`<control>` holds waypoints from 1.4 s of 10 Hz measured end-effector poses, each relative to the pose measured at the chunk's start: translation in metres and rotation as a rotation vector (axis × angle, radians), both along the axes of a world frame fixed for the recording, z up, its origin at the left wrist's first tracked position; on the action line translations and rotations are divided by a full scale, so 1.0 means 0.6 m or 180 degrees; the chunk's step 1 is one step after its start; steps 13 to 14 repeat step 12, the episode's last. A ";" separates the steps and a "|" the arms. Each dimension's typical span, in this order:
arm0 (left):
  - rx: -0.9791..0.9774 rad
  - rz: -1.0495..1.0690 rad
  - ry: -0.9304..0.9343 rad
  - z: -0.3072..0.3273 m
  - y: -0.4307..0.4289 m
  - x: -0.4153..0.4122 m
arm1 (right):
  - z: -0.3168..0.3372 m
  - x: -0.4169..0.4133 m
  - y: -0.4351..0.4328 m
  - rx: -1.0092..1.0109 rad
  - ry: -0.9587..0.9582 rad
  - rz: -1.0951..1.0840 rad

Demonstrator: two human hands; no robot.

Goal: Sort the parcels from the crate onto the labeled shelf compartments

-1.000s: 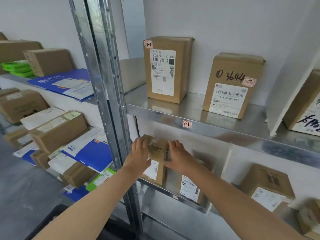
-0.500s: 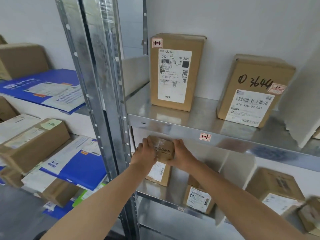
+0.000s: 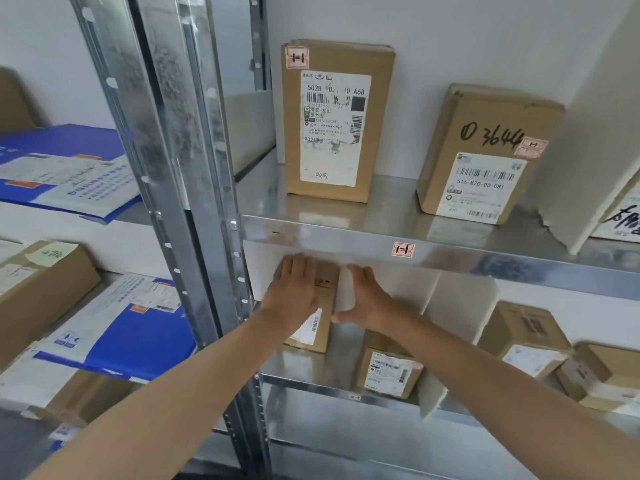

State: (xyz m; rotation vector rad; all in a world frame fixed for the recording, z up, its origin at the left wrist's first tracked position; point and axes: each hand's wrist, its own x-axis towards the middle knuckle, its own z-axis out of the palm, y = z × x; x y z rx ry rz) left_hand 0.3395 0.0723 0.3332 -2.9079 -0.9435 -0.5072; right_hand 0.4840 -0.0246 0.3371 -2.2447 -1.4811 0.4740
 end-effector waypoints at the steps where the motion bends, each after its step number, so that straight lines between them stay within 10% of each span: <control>1: 0.0536 -0.0847 0.0160 -0.004 -0.007 0.007 | 0.014 0.021 -0.030 -0.0583 -0.0281 -0.0064; 5: -0.1085 -0.1355 0.0097 -0.078 -0.117 0.072 | -0.039 0.044 -0.110 -0.1492 -0.0484 -0.0785; 14: -0.1252 -0.0443 0.0075 -0.146 -0.104 0.133 | -0.095 0.072 -0.130 -0.0770 -0.1256 -0.0890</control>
